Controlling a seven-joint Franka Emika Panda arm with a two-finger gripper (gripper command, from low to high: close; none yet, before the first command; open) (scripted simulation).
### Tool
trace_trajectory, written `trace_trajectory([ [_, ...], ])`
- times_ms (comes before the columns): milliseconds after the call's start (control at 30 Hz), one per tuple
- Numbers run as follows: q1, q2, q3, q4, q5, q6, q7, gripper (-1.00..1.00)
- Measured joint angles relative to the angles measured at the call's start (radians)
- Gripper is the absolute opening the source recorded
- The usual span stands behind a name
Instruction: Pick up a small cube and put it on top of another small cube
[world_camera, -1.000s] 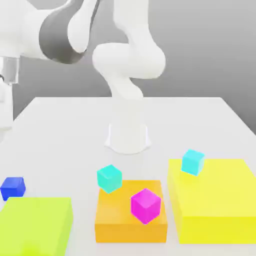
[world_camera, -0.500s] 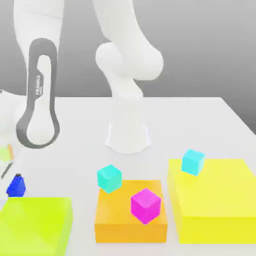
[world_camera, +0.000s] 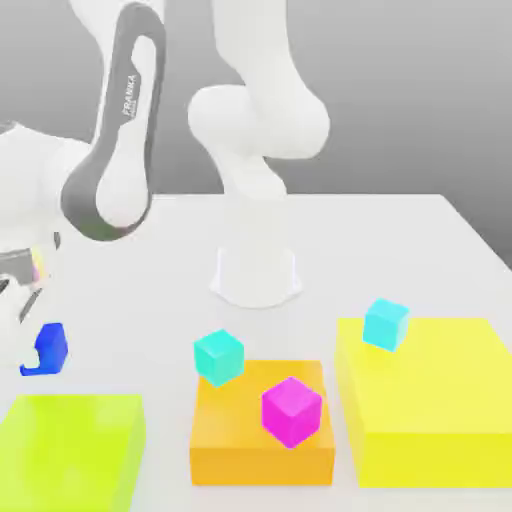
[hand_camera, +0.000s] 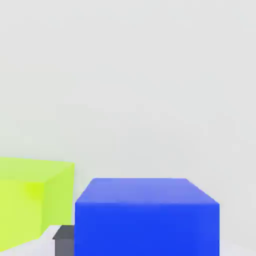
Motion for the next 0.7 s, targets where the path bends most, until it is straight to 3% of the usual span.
trace_trajectory([
  [133, 0.135, -0.144, 0.087, -0.048, 0.017, -0.087, 0.125, -1.0],
  [533, 0.525, -0.531, 0.482, -0.194, 0.13, -0.326, 0.454, -1.0],
  [700, 0.535, -0.421, 0.546, -0.245, 0.138, -0.166, 0.486, -1.0],
])
